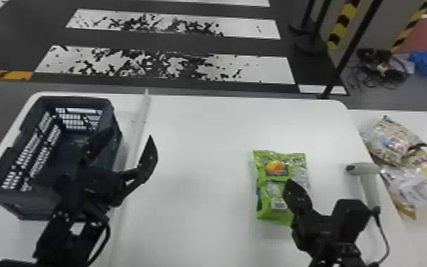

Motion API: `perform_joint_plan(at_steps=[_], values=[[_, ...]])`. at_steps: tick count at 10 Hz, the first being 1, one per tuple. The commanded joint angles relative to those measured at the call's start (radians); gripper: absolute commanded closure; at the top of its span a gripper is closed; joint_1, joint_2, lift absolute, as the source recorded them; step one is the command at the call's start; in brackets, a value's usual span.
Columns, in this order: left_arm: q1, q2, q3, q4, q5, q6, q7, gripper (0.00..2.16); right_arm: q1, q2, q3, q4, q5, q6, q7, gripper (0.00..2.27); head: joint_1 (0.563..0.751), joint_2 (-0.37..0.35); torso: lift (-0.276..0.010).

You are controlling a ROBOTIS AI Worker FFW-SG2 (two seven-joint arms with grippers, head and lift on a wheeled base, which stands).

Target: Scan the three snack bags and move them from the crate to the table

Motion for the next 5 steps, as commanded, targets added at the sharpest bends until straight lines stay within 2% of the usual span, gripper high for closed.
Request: perform_joint_plan(at_steps=[1,5], values=[[0.005,0.0,0.0,0.0,0.0,-0.011,-0.001,0.03,0.023,0.002,0.003,-0.005,-0.011,-0.014,0.0,2.25,0.695,-0.056,-0.062],[0.017,0.0,-0.002,0.0,0.0,-0.041,-0.001,0.03,0.003,0.011,0.037,0.104,-0.019,-0.091,-0.001,2.25,0.695,-0.044,-0.062]])
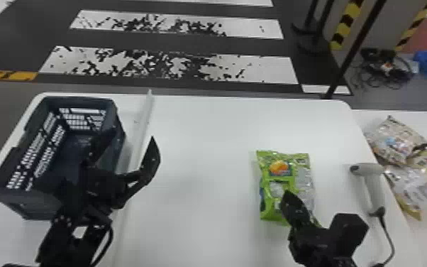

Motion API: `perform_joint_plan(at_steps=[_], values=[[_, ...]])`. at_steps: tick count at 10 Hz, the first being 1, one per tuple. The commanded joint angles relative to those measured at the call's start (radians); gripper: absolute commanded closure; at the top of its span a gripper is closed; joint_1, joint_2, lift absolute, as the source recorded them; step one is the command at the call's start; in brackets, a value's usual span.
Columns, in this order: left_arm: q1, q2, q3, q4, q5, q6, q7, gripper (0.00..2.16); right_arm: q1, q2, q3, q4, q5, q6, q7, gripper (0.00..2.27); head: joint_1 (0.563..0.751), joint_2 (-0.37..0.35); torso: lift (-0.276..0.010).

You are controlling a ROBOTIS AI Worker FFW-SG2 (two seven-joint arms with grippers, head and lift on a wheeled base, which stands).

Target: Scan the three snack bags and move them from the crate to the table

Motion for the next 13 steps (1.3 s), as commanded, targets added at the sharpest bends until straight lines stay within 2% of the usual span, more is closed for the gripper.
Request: perform_joint_plan(at_steps=[1,5,6,8,10,12,13], values=[[0.002,0.0,-0.001,0.0,0.0,-0.009,0.0,0.03,-0.022,0.003,0.004,0.058,-0.01,-0.025,0.001,2.25,0.695,-0.041,-0.062],[-0.005,-0.001,0.001,0.008,0.0,-0.009,0.0,0.03,-0.048,0.002,0.028,0.114,-0.019,-0.049,0.001,2.25,0.695,-0.036,-0.062],[-0.01,-0.003,-0.001,0.012,0.0,-0.006,0.0,0.03,-0.03,0.002,0.022,0.066,-0.024,-0.049,0.0,2.03,0.695,-0.034,-0.062],[-0.016,-0.003,0.001,0.017,0.0,-0.009,0.002,0.03,0.033,-0.003,-0.031,-0.098,-0.022,-0.037,-0.003,0.0,0.695,-0.034,-0.062],[-0.018,-0.001,0.001,0.015,0.002,-0.009,0.0,0.03,0.03,-0.021,-0.117,-0.141,0.013,0.028,-0.003,0.05,0.695,-0.056,-0.062],[-0.021,0.0,0.002,0.018,0.003,-0.009,0.0,0.03,-0.01,-0.058,-0.208,-0.118,0.03,0.126,0.0,0.06,0.695,-0.119,-0.062],[-0.024,0.0,0.002,0.02,0.003,-0.009,0.0,0.03,-0.039,-0.066,-0.251,-0.08,0.031,0.153,0.034,0.06,0.695,-0.158,-0.062]])
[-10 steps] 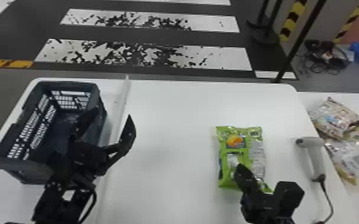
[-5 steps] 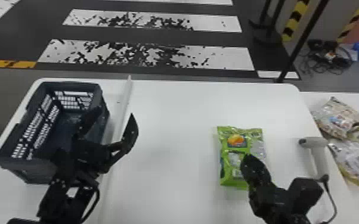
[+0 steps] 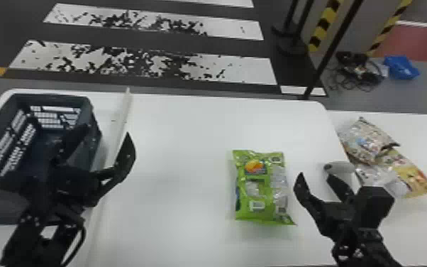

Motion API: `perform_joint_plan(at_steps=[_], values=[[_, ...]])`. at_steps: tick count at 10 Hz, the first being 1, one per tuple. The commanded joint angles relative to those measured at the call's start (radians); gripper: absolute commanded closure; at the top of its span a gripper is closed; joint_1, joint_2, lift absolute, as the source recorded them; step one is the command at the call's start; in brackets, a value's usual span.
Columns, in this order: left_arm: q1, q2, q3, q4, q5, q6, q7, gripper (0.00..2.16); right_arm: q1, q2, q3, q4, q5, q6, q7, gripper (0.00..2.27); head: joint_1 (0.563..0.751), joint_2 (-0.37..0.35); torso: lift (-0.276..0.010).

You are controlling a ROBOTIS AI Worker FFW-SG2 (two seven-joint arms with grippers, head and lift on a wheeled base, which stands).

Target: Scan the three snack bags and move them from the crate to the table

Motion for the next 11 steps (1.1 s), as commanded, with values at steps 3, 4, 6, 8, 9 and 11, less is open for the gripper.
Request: perform_joint_plan(at_steps=[3,4,6,8,9,11], values=[[-0.004,0.003,0.001,0.004,0.002,0.006,0.0,0.03,-0.116,-0.007,-0.082,0.156,0.023,0.039,0.026,0.08,0.695,-0.24,-0.062],[-0.004,0.006,-0.001,0.004,0.002,0.006,0.0,0.03,-0.152,-0.016,-0.083,0.21,0.049,0.039,0.026,0.08,0.695,-0.26,-0.062],[0.005,0.011,0.007,0.001,0.0,0.006,0.0,0.03,-0.244,-0.053,-0.086,0.331,0.068,0.039,0.029,0.08,0.695,-0.286,-0.062],[0.017,0.011,0.019,-0.004,-0.001,0.006,0.0,0.03,-0.324,-0.081,-0.092,0.449,0.077,0.055,0.046,0.08,0.695,-0.304,-0.062],[0.022,0.012,0.022,-0.008,-0.004,0.006,0.0,0.03,-0.356,-0.093,-0.094,0.495,0.077,0.082,0.058,0.09,0.695,-0.315,-0.062],[0.026,0.011,0.029,-0.016,-0.006,0.006,0.0,0.03,-0.404,-0.104,-0.119,0.561,0.076,0.171,0.104,0.69,0.695,-0.337,-0.062]])
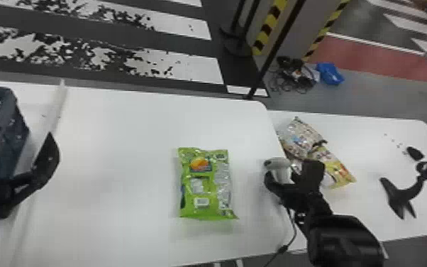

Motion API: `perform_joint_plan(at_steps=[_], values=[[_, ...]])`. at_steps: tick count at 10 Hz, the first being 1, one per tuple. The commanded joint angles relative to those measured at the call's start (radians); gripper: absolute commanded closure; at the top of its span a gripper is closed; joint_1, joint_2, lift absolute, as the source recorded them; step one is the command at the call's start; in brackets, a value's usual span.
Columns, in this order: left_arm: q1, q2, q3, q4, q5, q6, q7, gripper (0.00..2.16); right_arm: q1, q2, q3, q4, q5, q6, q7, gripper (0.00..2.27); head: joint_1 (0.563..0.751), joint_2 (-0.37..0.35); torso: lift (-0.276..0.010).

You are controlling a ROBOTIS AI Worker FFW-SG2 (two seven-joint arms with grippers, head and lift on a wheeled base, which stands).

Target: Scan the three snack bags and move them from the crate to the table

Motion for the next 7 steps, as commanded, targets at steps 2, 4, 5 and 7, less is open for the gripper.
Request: perform_joint_plan(at_steps=[2,4,5,7], values=[[-0.006,-0.001,-0.007,-0.003,-0.005,0.009,0.0,0.03,-0.001,-0.005,-0.016,-0.003,0.005,0.025,0.067,2.24,0.695,-0.349,-0.062],[-0.019,-0.004,-0.021,0.014,-0.008,0.009,0.0,0.03,0.048,0.013,-0.019,-0.095,0.006,0.025,0.054,2.24,0.695,-0.346,-0.062],[-0.023,-0.004,-0.025,0.014,-0.009,0.009,0.0,0.03,0.079,0.026,-0.024,-0.141,0.001,0.019,0.031,2.24,0.695,-0.344,-0.062],[-0.024,-0.003,-0.028,0.011,-0.008,0.009,0.0,0.03,0.175,0.045,-0.048,-0.29,-0.061,-0.006,0.005,2.24,0.695,-0.341,-0.062]])
